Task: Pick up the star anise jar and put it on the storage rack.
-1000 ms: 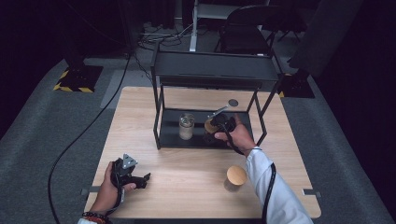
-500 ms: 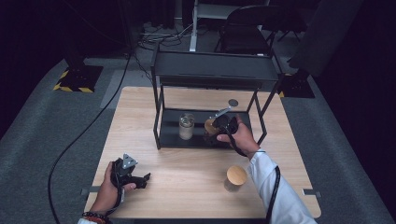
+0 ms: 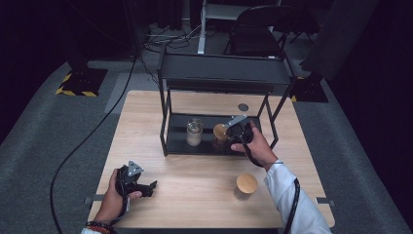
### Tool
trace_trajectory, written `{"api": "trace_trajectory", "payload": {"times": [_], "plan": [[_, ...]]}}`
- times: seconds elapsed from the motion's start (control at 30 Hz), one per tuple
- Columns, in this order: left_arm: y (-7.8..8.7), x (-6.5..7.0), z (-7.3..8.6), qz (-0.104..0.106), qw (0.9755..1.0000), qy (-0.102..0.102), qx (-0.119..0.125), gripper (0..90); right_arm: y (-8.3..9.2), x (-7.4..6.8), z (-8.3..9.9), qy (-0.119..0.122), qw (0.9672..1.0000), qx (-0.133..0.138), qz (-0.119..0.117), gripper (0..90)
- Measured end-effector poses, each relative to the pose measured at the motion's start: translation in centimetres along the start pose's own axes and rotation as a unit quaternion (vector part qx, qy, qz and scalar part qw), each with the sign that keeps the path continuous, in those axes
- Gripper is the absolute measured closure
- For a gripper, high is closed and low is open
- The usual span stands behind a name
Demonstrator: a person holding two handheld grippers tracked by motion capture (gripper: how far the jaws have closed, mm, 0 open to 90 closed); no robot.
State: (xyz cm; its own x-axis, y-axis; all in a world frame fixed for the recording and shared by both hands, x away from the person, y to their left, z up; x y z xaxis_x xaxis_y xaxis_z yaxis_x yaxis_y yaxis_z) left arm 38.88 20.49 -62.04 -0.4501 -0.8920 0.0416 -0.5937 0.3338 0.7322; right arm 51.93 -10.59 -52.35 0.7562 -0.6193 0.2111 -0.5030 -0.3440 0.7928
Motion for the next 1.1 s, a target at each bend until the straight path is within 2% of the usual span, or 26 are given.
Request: {"api": "trace_trajectory", "payload": {"times": [0.13, 0.5, 0.63, 0.93, 1.1], "plan": [[0.0, 0.0, 0.0, 0.000, 1.0000, 0.000, 0.000, 0.1, 0.7, 0.0, 0.3, 0.004, 0.9999, 0.004, 0.010, 3.3], [0.0, 0.0, 0.0, 0.000, 1.0000, 0.000, 0.000, 0.2, 2.9, -0.7, 0.7, 0.018, 0.9994, 0.029, 0.007, 3.3], [0.0, 0.0, 0.0, 0.000, 1.0000, 0.000, 0.000, 0.1, 3.7, -0.6, 1.0, 0.032, 0.9983, 0.037, 0.031, 3.3], [0.0, 0.0, 0.0, 0.000, 1.0000, 0.000, 0.000, 0.1, 5.0, -0.4, 2.9, 0.036, 0.9979, 0.040, 0.036, 3.2], [0.0, 0.0, 0.0, 0.000, 1.0000, 0.000, -0.001, 0.1, 5.7, 0.1, 4.3, 0.028, 0.9978, 0.039, 0.045, 3.2]]}}
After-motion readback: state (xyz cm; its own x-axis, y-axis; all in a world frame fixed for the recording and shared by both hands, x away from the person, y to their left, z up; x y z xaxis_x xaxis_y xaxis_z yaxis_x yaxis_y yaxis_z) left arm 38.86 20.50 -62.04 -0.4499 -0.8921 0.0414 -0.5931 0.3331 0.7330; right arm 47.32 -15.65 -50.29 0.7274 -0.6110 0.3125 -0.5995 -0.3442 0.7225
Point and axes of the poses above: each handheld gripper's, and its own axes: y roughly backward along the jaws, z roughly out of its underside, x roughly to its right, the point moved 9 cm from there along -y, roughly forward along the jaws, and after that the axes turned 3 degrees about y, right-handed, at the moved point
